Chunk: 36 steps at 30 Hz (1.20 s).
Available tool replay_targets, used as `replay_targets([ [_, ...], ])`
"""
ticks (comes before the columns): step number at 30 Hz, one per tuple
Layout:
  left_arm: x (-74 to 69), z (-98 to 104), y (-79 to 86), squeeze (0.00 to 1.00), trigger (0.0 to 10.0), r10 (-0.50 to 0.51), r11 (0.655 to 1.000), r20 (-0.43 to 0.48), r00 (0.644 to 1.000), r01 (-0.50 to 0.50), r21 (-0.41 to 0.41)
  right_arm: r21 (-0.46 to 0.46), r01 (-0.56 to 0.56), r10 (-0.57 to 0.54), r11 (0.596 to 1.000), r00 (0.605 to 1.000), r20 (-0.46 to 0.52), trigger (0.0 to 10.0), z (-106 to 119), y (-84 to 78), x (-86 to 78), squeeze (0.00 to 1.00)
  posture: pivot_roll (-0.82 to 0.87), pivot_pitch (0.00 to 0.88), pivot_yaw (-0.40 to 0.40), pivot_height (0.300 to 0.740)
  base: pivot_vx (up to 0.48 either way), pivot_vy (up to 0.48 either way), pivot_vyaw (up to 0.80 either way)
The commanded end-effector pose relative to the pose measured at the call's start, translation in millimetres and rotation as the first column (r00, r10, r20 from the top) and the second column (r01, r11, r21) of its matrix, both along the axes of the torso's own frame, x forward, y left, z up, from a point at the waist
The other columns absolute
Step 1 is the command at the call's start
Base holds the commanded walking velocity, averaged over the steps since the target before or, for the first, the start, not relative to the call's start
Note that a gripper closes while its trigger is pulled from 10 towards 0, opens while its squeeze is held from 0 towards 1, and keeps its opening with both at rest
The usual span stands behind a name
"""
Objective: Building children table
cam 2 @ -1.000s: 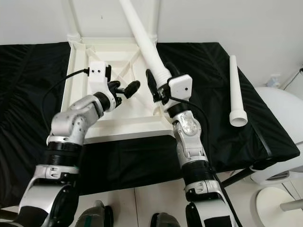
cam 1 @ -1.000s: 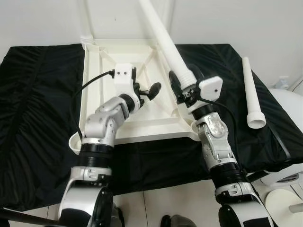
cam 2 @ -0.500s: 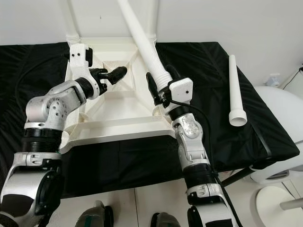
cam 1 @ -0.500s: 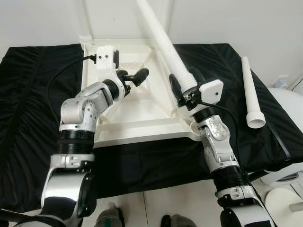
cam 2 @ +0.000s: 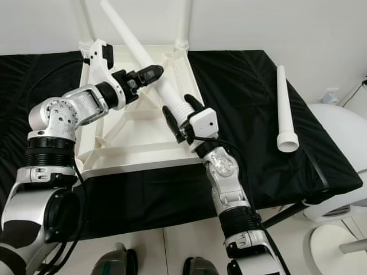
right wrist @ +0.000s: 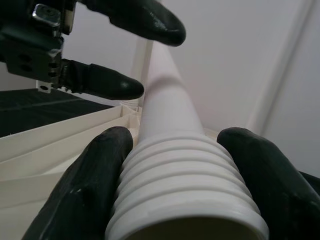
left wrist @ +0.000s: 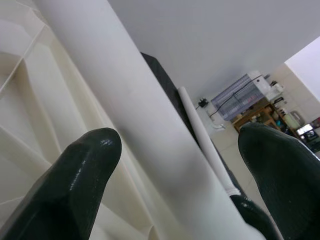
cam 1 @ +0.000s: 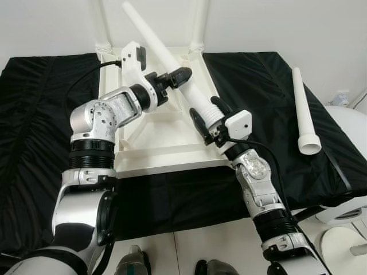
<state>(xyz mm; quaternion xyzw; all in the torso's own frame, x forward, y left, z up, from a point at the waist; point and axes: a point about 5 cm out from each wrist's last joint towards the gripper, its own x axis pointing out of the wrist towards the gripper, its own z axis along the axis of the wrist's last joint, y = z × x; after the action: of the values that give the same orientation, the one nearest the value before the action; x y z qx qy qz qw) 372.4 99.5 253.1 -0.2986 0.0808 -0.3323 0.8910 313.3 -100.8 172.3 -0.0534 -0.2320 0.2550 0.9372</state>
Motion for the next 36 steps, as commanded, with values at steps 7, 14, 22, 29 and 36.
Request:
replay_targets([
  [7, -4.8, 17.3, -20.6, 0.0, 10.0, -0.205, 0.974, 0.105, 0.973, 0.213, -0.077, -0.005, -0.012, 0.012, 1.0, 0.999, 0.041, 10.0, 6.3, 3.9, -3.6, 0.0, -0.01, 0.03, 0.008, 0.74, 0.0, 0.0, 0.0],
  [14, -3.2, 13.7, -37.1, 0.0, 10.0, -0.231, 0.971, 0.084, 0.969, 0.236, -0.051, -0.003, -0.008, 0.008, 1.0, 0.998, 0.057, 10.0, 9.7, 5.2, -4.5, 0.0, -0.02, 0.039, 0.016, 0.74, 0.0, 0.0, 0.0],
  [22, 4.4, -9.0, -34.7, 0.0, 10.0, -0.191, 0.981, 0.006, 0.982, 0.191, 0.019, -0.006, 0.012, -0.012, 1.0, 0.998, 0.058, 10.0, 9.3, 2.0, -6.2, 0.0, -0.03, 0.049, 0.024, 0.74, 0.0, 0.0, 0.0],
  [29, 8.6, -12.2, -30.3, 0.0, 10.0, -0.156, 0.987, -0.007, 0.988, 0.156, 0.041, -0.006, 0.011, -0.011, 1.0, 0.998, 0.054, 10.0, 8.6, 2.4, -5.7, 0.0, -0.02, 0.049, 0.02, 0.74, 0.0, 0.0, 0.0],
  [36, 14.9, -4.1, -24.6, 0.0, 10.0, -0.115, 0.993, -0.005, 0.993, 0.115, 0.011, -0.011, 0.007, -0.006, 1.0, 0.999, 0.052, 10.0, 8.1, 4.0, -5.4, 0.0, -0.02, 0.05, 0.015, 0.74, 0.0, 0.0, 0.0],
])
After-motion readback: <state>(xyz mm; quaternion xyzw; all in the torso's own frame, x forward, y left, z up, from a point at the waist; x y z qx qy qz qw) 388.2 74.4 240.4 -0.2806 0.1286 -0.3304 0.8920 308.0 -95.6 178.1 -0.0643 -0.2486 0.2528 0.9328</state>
